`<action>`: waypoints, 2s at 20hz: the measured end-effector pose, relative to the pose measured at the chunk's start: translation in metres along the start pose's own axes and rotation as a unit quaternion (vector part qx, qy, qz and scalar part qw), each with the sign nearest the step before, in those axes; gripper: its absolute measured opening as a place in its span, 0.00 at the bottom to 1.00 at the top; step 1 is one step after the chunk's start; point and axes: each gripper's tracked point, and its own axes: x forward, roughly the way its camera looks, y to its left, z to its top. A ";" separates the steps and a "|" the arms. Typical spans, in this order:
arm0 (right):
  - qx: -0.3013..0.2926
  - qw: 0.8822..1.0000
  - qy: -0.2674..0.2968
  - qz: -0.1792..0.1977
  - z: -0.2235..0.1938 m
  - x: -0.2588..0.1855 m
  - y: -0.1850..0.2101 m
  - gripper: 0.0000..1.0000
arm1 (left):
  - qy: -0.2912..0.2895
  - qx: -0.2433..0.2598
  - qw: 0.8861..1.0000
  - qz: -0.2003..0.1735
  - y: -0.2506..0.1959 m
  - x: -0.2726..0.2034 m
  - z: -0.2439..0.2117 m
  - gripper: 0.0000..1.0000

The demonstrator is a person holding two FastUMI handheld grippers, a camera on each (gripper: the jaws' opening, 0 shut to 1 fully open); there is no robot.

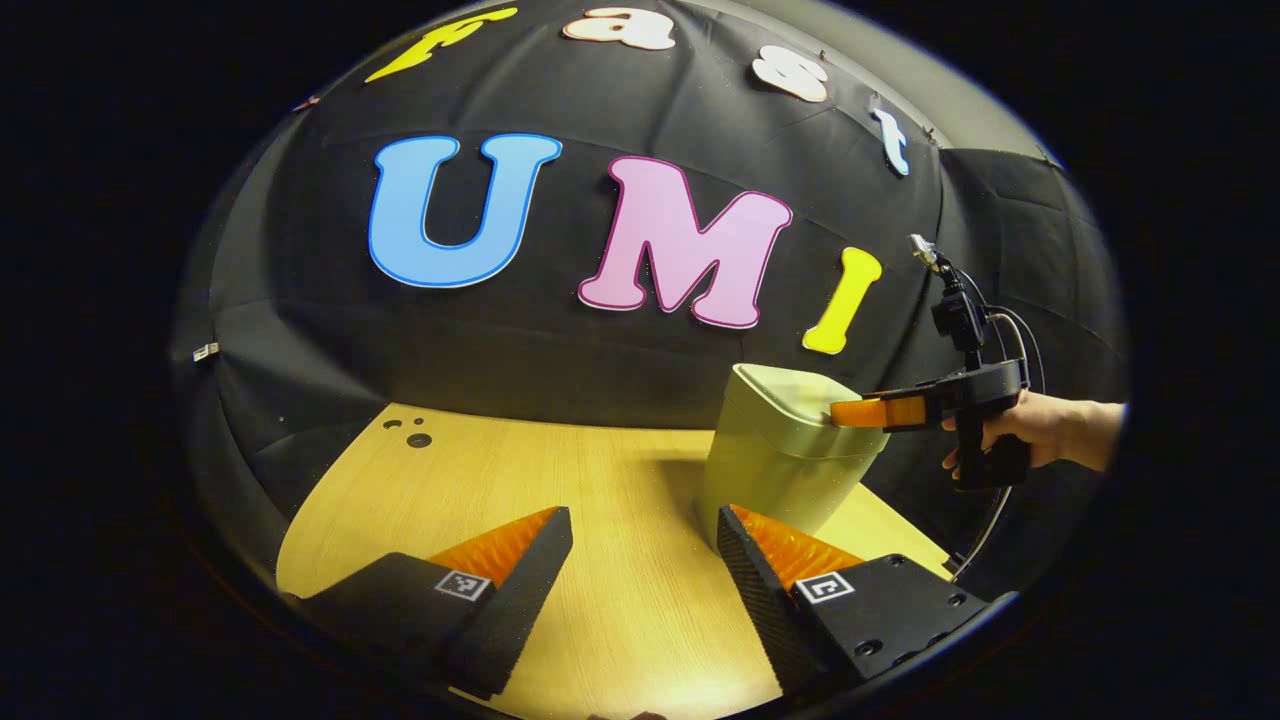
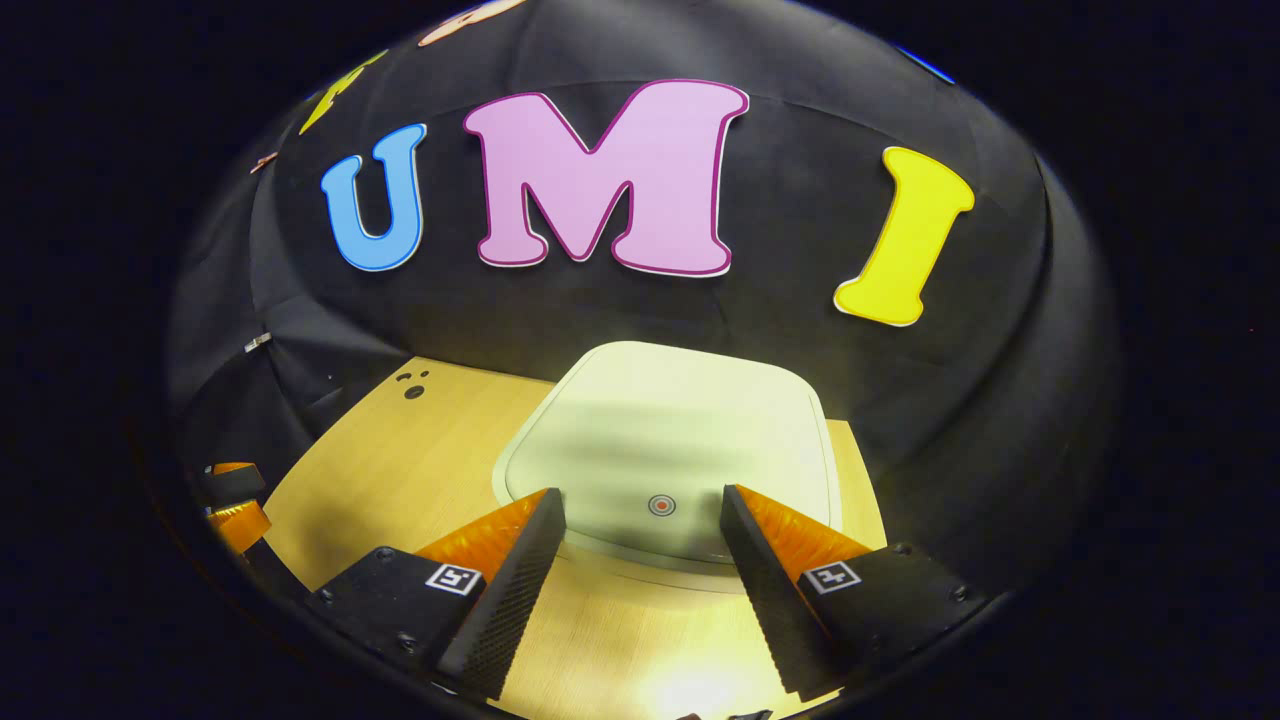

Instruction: Press the lid of the desktop garbage bin to open it, pick up the crumpled paper on the desktop and throw it into the bin, then pick up the pop can on the desktop and drop it into the bin, and finally close the garbage bin lid.

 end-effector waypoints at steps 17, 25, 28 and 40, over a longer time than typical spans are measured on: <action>0.007 0.997 -0.068 0.025 0.032 -0.026 0.010 0.98 | -0.008 -0.003 1.000 0.000 0.002 -0.014 0.002 0.95; 0.022 0.991 -0.116 0.061 0.030 -0.083 0.029 0.98 | -0.017 0.005 1.000 0.006 -0.018 0.001 0.016 0.95; 0.018 0.990 -0.120 0.070 0.016 -0.097 0.036 0.98 | -0.018 0.008 1.000 0.012 -0.022 0.005 0.019 0.95; -0.015 0.992 -0.105 0.068 -0.026 -0.111 0.043 0.98 | -0.013 0.012 0.999 0.028 -0.027 0.002 0.014 0.95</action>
